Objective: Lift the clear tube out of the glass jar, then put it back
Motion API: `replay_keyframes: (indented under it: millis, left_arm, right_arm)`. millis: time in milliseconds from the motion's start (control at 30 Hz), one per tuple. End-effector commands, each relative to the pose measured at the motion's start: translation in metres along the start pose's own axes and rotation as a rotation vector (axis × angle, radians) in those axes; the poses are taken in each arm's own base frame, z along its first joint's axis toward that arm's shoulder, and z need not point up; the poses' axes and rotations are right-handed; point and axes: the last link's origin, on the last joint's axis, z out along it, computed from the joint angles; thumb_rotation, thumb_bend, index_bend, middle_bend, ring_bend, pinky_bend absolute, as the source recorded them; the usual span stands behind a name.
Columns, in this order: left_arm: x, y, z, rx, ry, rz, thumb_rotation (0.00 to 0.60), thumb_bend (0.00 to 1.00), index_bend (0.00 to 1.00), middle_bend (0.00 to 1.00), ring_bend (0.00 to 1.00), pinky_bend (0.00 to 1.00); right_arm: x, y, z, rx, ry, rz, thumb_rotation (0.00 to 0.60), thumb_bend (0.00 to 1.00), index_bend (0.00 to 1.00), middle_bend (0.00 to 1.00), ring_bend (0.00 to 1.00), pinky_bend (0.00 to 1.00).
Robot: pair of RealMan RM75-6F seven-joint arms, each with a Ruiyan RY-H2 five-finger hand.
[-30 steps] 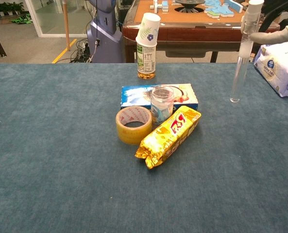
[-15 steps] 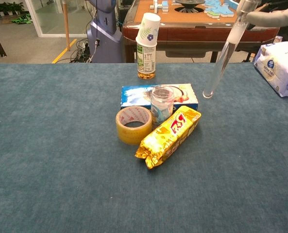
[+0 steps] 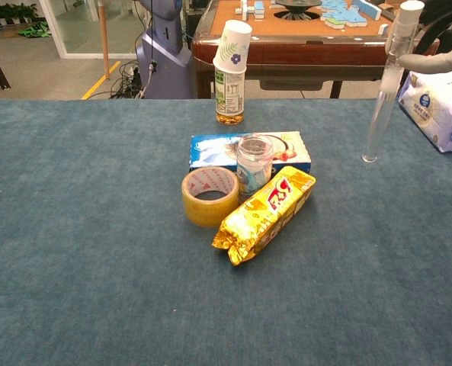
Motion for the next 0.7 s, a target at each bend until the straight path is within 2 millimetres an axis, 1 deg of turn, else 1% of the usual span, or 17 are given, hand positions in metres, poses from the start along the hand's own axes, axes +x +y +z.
replay_keyframes:
  millis: [33, 200, 300, 367, 567, 633, 700]
  left_arm:
    - [0.000, 0.000, 0.000, 0.000, 0.001, -0.001, 0.600, 0.14, 0.51, 0.70, 0.52, 0.70]
    - [0.000, 0.000, 0.000, 0.001, 0.001, -0.002, 0.600, 0.14, 0.51, 0.70, 0.52, 0.70]
    - [0.001, 0.000, 0.000, 0.001, 0.003, -0.004, 0.600, 0.14, 0.51, 0.70, 0.52, 0.70]
    - [0.001, 0.000, 0.000, 0.001, 0.003, -0.004, 0.600, 0.14, 0.51, 0.70, 0.52, 0.70]
    - [0.001, 0.000, 0.000, 0.001, 0.001, -0.003, 0.600, 0.14, 0.51, 0.70, 0.52, 0.70]
    - [0.001, 0.000, 0.000, 0.001, 0.000, -0.001, 0.600, 0.14, 0.51, 0.70, 0.52, 0.70]
    - [0.001, 0.000, 0.000, 0.001, 0.000, -0.002, 0.600, 0.14, 0.51, 0.70, 0.52, 0.70]
  right_arm:
    - [-0.001, -0.011, 0.001, 0.043, 0.038, 0.169, 0.600, 0.59, 0.67, 0.50, 0.30, 0.32]
    - [0.001, -0.014, 0.001, 0.114, 0.094, 0.293, 0.600, 0.59, 0.67, 0.50, 0.30, 0.32]
    - [0.002, -0.014, -0.001, 0.127, 0.100, 0.313, 0.600, 0.59, 0.67, 0.50, 0.30, 0.32]
    - [0.002, -0.012, -0.002, 0.114, 0.083, 0.294, 0.600, 0.59, 0.67, 0.50, 0.30, 0.32]
    - [-0.002, 0.003, -0.005, 0.008, -0.008, 0.093, 0.600, 0.58, 0.67, 0.50, 0.30, 0.32]
    - [-0.004, 0.004, -0.005, -0.029, -0.035, 0.051, 0.600, 0.58, 0.67, 0.50, 0.30, 0.32]
    - [-0.005, 0.002, -0.003, -0.045, -0.041, 0.054, 0.600, 0.58, 0.67, 0.50, 0.30, 0.32]
